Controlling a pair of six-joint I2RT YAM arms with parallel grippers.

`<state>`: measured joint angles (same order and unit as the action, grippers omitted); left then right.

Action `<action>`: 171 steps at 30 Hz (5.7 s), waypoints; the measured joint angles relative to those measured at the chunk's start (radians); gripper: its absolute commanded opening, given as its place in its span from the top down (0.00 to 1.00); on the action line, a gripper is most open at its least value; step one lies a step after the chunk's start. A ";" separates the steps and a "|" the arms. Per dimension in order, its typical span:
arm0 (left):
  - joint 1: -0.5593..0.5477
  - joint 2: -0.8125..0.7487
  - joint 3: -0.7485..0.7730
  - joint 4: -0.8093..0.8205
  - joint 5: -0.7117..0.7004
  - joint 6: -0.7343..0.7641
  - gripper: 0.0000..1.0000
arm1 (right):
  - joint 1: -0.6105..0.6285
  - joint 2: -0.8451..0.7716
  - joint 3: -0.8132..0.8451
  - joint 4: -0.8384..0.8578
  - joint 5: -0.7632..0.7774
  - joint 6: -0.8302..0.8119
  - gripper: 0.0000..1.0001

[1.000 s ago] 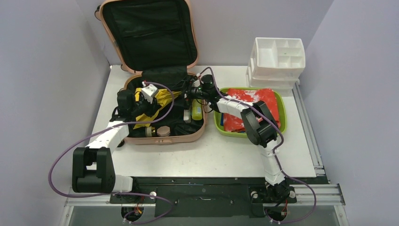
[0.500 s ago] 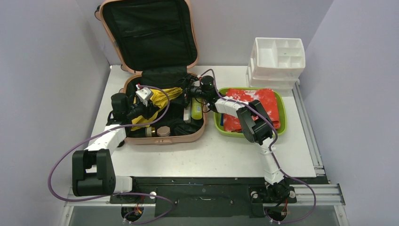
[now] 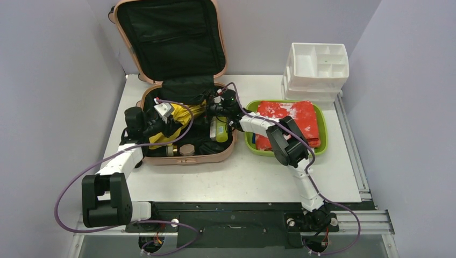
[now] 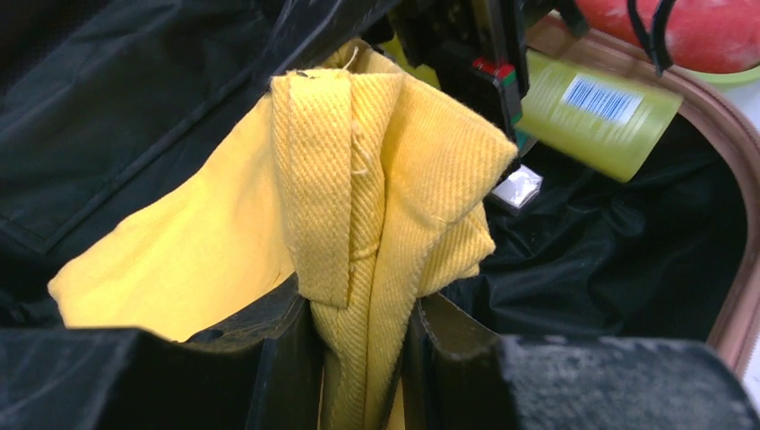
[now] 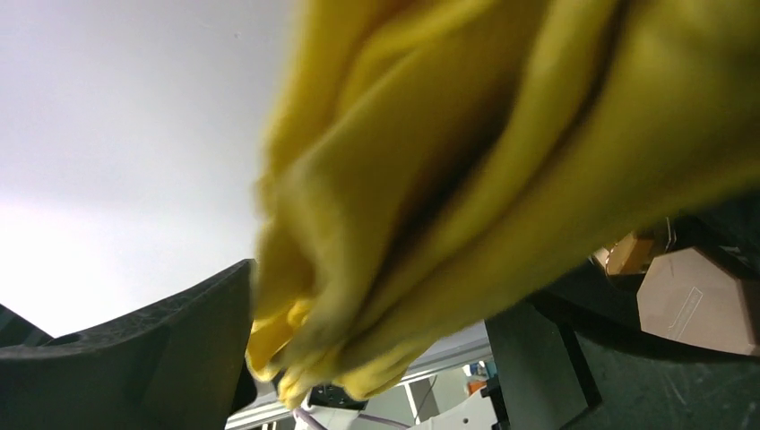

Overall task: Open, take out, and arrange the luggage
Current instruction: Pick up the clothes from the luggage, then place the clothes in the bin.

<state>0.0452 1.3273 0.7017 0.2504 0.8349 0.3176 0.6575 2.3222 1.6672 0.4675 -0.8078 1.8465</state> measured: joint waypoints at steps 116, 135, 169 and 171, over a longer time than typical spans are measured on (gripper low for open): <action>0.183 -0.238 0.163 -0.462 -0.116 -0.027 0.04 | -0.721 -0.231 0.492 -1.947 -0.032 -2.250 1.00; 0.183 -0.247 0.157 -0.460 -0.116 -0.030 0.04 | -0.539 -0.395 0.329 -1.237 -0.204 -1.381 1.00; 0.184 -0.250 0.151 -0.460 -0.112 -0.029 0.04 | -0.645 -0.312 0.391 -1.937 0.107 -2.211 1.00; 0.184 -0.250 0.151 -0.460 -0.111 -0.029 0.04 | -0.610 -0.312 0.429 -1.944 0.129 -2.229 1.00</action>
<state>0.2291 1.0771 0.8532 -0.2092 0.7235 0.2882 0.0475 2.0106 2.0960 -1.4765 -0.6785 -0.3820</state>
